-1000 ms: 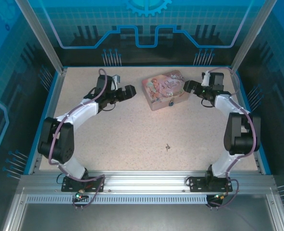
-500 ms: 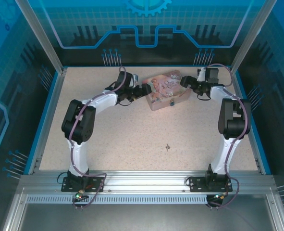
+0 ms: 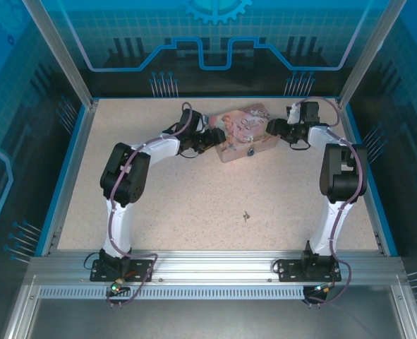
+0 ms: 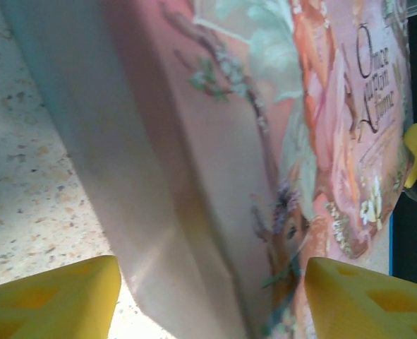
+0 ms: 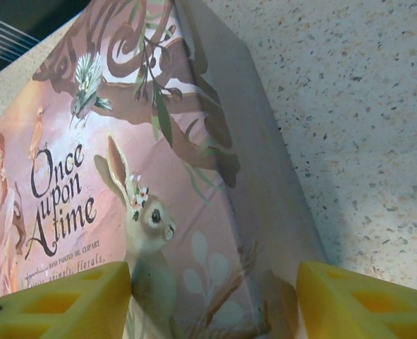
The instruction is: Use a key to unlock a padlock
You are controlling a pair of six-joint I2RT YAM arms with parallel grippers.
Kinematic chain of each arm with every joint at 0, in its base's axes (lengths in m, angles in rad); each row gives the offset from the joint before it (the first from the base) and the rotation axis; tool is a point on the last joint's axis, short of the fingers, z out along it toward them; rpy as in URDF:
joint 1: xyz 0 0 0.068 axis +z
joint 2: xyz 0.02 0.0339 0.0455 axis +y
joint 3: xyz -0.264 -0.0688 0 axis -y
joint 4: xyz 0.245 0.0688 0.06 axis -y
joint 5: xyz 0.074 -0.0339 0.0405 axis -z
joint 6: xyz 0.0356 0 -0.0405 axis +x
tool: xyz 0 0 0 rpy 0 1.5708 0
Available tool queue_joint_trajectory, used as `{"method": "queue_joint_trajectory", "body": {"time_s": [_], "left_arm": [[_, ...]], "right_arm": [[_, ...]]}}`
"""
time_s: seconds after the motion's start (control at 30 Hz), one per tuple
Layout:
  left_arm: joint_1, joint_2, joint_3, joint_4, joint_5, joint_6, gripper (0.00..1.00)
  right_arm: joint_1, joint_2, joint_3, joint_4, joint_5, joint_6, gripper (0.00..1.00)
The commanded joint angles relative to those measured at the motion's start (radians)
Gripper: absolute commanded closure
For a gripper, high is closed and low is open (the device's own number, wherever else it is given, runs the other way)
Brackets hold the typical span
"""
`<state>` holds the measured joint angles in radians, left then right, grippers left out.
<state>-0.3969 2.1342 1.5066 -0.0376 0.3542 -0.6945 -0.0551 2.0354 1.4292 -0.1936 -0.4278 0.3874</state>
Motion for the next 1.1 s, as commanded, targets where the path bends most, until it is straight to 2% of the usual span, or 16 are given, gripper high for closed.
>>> {"method": "queue_joint_trajectory", "body": {"time_s": [0.0,0.17,1.07], "left_arm": [[-0.023,0.028,0.027,-0.004,0.009,-0.012,0.34],[-0.029,0.002,-0.003,0.004,0.007,-0.007,0.46],[-0.017,-0.387,-0.513,0.101,-0.064,-0.044,0.45]], "right_arm": [[0.008,0.0,0.0,-0.056,-0.028,-0.03,0.38],[0.027,-0.022,-0.03,-0.053,-0.043,-0.039,0.39],[0.273,-0.193,-0.249,-0.015,0.006,-0.03,0.39]]}}
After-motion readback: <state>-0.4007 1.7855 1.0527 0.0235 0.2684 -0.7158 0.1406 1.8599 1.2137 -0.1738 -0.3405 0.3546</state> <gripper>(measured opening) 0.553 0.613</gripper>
